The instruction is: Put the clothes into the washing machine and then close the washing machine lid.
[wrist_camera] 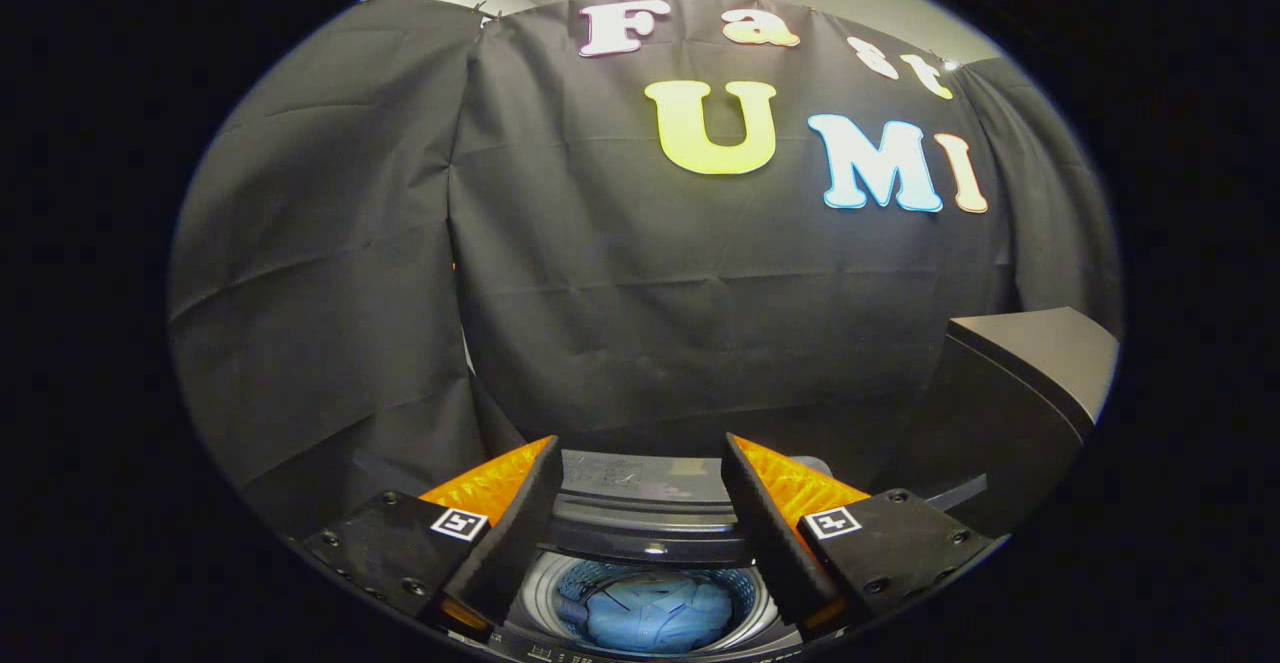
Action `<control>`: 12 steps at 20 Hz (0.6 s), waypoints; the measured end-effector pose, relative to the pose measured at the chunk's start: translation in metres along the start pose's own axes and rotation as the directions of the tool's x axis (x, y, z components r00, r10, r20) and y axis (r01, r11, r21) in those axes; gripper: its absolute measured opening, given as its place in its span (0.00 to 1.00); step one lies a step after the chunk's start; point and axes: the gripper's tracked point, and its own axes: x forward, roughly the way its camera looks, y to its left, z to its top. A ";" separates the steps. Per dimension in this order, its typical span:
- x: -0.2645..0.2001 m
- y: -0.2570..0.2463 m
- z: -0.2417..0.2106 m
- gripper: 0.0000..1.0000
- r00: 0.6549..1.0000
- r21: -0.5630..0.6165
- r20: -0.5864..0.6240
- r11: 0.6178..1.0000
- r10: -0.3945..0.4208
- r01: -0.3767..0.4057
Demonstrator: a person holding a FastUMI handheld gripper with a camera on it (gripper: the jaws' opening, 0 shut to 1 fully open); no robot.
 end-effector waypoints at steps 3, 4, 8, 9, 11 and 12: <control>-0.005 -0.003 -0.032 0.99 0.998 0.020 -0.068 1.000 0.004 -0.003; -0.006 -0.005 -0.039 0.99 0.997 0.021 -0.076 1.000 0.001 0.001; -0.014 -0.003 -0.070 0.98 0.992 0.020 -0.124 1.000 0.005 -0.003; -0.016 -0.001 -0.073 0.98 0.992 0.023 -0.130 1.000 0.008 -0.005; -0.018 0.002 -0.074 0.98 0.991 0.022 -0.130 1.000 0.015 -0.012; -0.019 0.005 -0.073 0.98 0.992 0.021 -0.126 1.000 0.023 -0.021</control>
